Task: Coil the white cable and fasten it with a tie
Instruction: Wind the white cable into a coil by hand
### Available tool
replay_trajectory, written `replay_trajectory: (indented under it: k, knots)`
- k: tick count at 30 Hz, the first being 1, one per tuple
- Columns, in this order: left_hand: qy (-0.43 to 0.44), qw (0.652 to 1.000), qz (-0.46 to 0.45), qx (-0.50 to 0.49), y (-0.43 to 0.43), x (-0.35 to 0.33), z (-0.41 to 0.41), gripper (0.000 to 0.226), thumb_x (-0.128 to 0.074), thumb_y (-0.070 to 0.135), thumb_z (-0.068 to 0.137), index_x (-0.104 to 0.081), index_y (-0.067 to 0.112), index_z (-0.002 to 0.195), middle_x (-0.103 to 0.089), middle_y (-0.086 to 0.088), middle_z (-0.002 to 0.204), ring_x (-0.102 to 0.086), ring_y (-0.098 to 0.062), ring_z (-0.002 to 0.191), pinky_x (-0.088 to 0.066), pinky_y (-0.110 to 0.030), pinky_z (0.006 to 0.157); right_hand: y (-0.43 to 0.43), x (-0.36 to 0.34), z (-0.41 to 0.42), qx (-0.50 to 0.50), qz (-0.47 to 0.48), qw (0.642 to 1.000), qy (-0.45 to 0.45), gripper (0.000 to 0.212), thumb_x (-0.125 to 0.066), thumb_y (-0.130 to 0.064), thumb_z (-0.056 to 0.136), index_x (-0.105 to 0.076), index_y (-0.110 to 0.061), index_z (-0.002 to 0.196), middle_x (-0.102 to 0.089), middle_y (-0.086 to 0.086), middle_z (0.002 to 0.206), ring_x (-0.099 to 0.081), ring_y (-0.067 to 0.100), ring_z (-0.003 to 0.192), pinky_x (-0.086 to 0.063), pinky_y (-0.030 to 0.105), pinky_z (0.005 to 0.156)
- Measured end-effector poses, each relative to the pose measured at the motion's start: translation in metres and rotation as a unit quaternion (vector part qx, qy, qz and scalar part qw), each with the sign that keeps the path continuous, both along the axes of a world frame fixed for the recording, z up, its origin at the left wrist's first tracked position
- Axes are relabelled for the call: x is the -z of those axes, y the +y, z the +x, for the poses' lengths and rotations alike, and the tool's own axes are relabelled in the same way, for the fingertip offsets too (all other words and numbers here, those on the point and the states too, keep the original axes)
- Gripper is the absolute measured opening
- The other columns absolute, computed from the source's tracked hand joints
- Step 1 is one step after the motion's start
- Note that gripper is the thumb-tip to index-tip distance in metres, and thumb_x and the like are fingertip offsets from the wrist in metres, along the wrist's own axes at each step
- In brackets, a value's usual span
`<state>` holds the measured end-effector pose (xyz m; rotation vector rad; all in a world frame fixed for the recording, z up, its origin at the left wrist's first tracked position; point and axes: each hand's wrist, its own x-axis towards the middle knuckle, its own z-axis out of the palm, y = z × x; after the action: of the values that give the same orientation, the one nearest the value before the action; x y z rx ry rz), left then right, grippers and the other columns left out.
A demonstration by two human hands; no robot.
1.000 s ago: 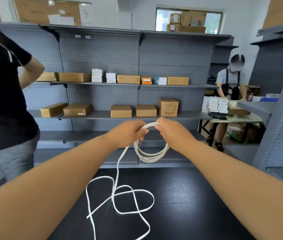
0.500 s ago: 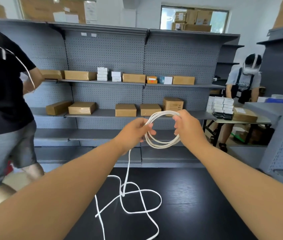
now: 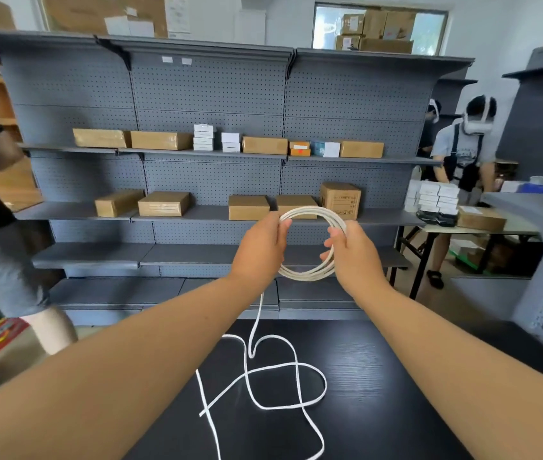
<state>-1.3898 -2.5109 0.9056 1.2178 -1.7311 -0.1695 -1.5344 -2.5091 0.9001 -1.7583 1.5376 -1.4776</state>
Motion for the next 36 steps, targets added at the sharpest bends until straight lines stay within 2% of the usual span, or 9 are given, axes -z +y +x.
replay_trajectory:
  k: [6, 10, 16, 19, 22, 26, 29, 33, 36]
  knots:
    - [-0.064, 0.998, -0.011, -0.009, -0.002, -0.004, 0.011, 0.025, -0.032, 0.030, 0.100, -0.047, 0.013, 0.091, -0.048, 0.000, 0.068, -0.049, -0.024, 0.068, -0.032, -0.030, 0.061, 0.001, -0.003, 0.010, 0.021, -0.033, 0.994, 0.105, 0.028, -0.038, -0.023, 0.098, -0.042, -0.012, 0.124, -0.051, 0.002, 0.101, -0.052, 0.023, 0.093, -0.034, 0.029, 0.072]
    - [-0.129, 0.992, -0.012, 0.001, -0.005, -0.006, 0.014, 0.032, -0.031, 0.031, 0.100, -0.049, 0.005, 0.096, -0.052, -0.010, 0.078, -0.053, -0.029, 0.071, -0.033, -0.033, 0.060, 0.001, -0.010, 0.014, -0.008, -0.053, 0.982, 0.182, 0.036, -0.040, -0.022, 0.098, -0.038, -0.012, 0.133, -0.051, 0.009, 0.126, -0.048, 0.026, 0.113, -0.038, 0.035, 0.088]
    - [-0.156, 0.987, -0.003, 0.036, -0.003, -0.010, 0.016, 0.029, -0.035, 0.029, 0.100, -0.051, 0.006, 0.100, -0.057, -0.010, 0.075, -0.055, -0.029, 0.070, -0.037, -0.035, 0.062, 0.002, -0.015, 0.006, -0.028, -0.012, 0.959, 0.280, 0.016, -0.033, -0.025, 0.100, -0.045, -0.014, 0.102, -0.059, 0.014, 0.092, -0.058, 0.030, 0.086, -0.048, 0.044, 0.077]
    - [-0.113, 0.990, 0.039, 0.078, -0.002, -0.007, 0.012, 0.021, -0.039, 0.028, 0.099, -0.051, 0.012, 0.092, -0.050, 0.003, 0.065, -0.053, -0.016, 0.062, -0.035, -0.029, 0.061, 0.004, -0.015, 0.000, -0.025, 0.000, 0.958, 0.287, 0.017, -0.032, -0.026, 0.100, -0.044, -0.014, 0.100, -0.058, 0.012, 0.087, -0.059, 0.030, 0.081, -0.049, 0.047, 0.076]
    - [0.004, 0.983, 0.114, 0.143, 0.001, -0.004, 0.008, 0.018, -0.043, 0.028, 0.098, -0.052, 0.020, 0.084, -0.056, 0.005, 0.066, -0.055, -0.006, 0.060, -0.042, -0.022, 0.062, 0.005, -0.015, -0.009, -0.008, 0.008, 0.954, 0.300, 0.020, -0.032, -0.025, 0.100, -0.045, -0.010, 0.101, -0.058, 0.014, 0.082, -0.061, 0.031, 0.078, -0.050, 0.046, 0.074]
    - [0.139, 0.956, 0.169, 0.197, 0.006, 0.003, 0.000, 0.016, -0.048, 0.026, 0.096, -0.058, 0.013, 0.095, -0.061, 0.004, 0.071, -0.056, -0.002, 0.063, -0.043, -0.011, 0.063, 0.004, -0.017, -0.025, 0.013, 0.028, 0.966, 0.255, 0.021, -0.032, -0.022, 0.100, -0.048, -0.009, 0.104, -0.061, 0.017, 0.085, -0.064, 0.028, 0.072, -0.052, 0.043, 0.074]
    - [0.158, 0.944, 0.203, 0.205, 0.006, 0.007, -0.007, 0.016, -0.049, 0.025, 0.095, -0.060, 0.014, 0.092, -0.062, 0.003, 0.076, -0.057, -0.010, 0.074, -0.048, -0.024, 0.079, 0.004, -0.016, -0.039, 0.026, 0.042, 0.980, 0.191, 0.018, -0.030, -0.021, 0.099, -0.046, -0.013, 0.097, -0.062, 0.018, 0.084, -0.062, 0.021, 0.065, -0.049, 0.038, 0.068]
    - [0.140, 0.937, 0.237, 0.214, 0.011, 0.007, -0.011, 0.010, -0.054, 0.023, 0.093, -0.061, 0.021, 0.087, -0.063, 0.005, 0.079, -0.060, -0.007, 0.076, -0.045, -0.020, 0.074, 0.007, -0.018, -0.060, 0.041, 0.036, 0.986, 0.157, 0.022, -0.030, -0.022, 0.099, -0.047, -0.009, 0.095, -0.061, 0.017, 0.083, -0.057, 0.017, 0.062, -0.040, 0.030, 0.056]
    - [0.146, 0.944, 0.227, 0.192, 0.014, 0.006, -0.021, 0.013, -0.052, 0.025, 0.094, -0.062, 0.018, 0.091, -0.067, 0.000, 0.086, -0.065, -0.009, 0.080, -0.049, -0.023, 0.076, 0.009, -0.017, -0.068, 0.046, 0.015, 0.989, 0.141, 0.019, -0.030, -0.021, 0.099, -0.046, -0.011, 0.092, -0.057, 0.010, 0.076, -0.060, 0.020, 0.062, -0.044, 0.034, 0.059]
